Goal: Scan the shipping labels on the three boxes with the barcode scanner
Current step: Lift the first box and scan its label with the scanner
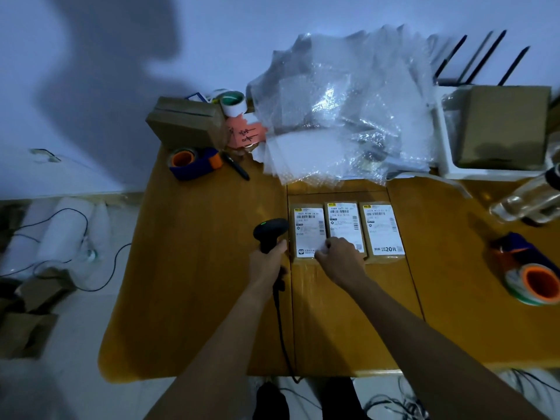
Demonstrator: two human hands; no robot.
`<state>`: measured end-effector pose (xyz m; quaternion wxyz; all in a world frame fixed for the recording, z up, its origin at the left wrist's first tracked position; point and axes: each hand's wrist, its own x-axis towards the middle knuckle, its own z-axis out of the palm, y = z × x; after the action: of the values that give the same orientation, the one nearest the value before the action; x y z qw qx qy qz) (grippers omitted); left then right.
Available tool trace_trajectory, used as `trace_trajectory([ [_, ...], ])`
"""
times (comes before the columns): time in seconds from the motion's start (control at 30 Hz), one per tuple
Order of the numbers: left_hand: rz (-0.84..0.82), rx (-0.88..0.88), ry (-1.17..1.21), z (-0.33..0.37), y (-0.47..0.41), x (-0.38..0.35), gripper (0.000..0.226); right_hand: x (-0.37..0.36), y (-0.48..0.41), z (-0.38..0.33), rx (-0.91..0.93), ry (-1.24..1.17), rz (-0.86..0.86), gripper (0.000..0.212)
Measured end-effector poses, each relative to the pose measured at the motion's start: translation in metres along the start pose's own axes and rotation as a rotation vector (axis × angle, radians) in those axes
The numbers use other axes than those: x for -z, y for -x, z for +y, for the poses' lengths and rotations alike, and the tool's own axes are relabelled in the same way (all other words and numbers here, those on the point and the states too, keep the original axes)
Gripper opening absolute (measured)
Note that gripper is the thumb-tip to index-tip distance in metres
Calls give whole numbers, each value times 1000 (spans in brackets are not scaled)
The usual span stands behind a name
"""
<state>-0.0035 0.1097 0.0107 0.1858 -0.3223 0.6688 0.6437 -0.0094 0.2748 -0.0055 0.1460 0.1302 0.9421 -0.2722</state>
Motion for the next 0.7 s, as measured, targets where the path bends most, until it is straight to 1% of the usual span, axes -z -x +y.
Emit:
trace_trajectory([
  [0.13, -1, -22, -47, -2, 0, -3, 23, -5, 0, 3, 32, -11, -10, 20],
  [0.2, -1, -34, -58, -2, 1, -3, 23, -8, 0, 5, 37, -67, -18, 20],
  [0.33, 25, -19, -2, 0, 5, 0, 16, -12, 8, 0, 44, -185, -38, 18],
  [0.4, 55, -2, 12, -2, 6, 5, 12, -16, 15, -3, 49, -222, -52, 13],
  [0.43, 73, 0, 13, -4, 7, 7, 12, -18, 18, -3, 34, -243, -65, 15],
  [0.5, 89, 2, 5, -8, 9, 14, 11, -20, 21, -3, -11, -276, -93, 31],
  [0.53, 88, 2, -4, -10, 10, 17, 9, -21, 24, -3, -27, -289, -117, 35],
  [0.7, 38, -5, -72, -19, 16, 22, 11, -24, 32, -4, -1, -381, -244, 46],
])
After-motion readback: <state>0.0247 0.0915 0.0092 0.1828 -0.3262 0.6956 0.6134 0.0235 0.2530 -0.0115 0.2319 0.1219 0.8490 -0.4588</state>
